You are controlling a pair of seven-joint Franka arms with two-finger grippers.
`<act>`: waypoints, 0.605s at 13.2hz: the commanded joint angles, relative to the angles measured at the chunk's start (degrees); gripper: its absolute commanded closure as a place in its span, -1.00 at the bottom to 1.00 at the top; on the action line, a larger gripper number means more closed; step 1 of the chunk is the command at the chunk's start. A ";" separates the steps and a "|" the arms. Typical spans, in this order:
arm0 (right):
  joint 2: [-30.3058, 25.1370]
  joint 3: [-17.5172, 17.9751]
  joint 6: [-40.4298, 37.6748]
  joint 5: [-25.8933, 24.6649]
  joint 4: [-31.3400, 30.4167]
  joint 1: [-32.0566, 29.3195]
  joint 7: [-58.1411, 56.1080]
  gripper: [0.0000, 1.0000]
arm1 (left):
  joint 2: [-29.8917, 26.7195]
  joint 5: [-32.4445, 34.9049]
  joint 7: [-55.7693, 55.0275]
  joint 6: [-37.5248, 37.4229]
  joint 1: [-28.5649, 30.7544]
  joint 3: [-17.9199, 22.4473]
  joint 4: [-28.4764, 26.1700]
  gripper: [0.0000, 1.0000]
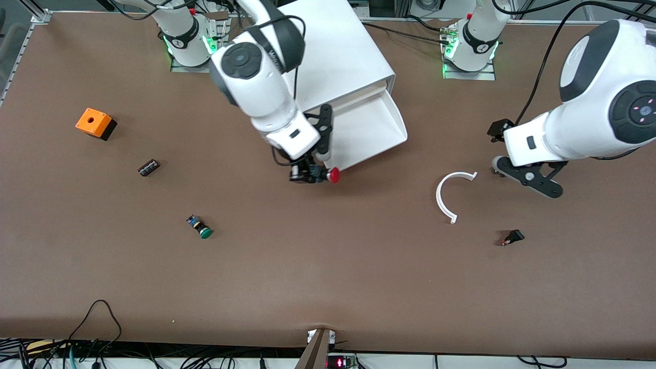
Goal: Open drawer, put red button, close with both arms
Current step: 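Lift the red button with the right gripper while the left gripper releases the drawer, then lower the red button into the open drawer and open the right gripper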
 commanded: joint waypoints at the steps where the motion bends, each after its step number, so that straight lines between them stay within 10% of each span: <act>1: 0.90 -1.83 -3.08 -0.43 4.26 2.78 -5.39 0.78 | 0.21 -1.15 -1.93 1.36 2.93 -0.30 -0.08 -1.00; 6: 6.43 -9.55 -16.00 -2.72 14.55 11.66 -9.27 0.78 | -11.54 -7.04 -13.43 17.32 -6.64 17.51 -14.97 -1.00; 8: 7.31 -10.36 -15.58 -2.72 14.56 12.99 -9.45 0.78 | -18.83 -7.58 -14.42 27.25 -6.65 18.60 -25.78 -1.00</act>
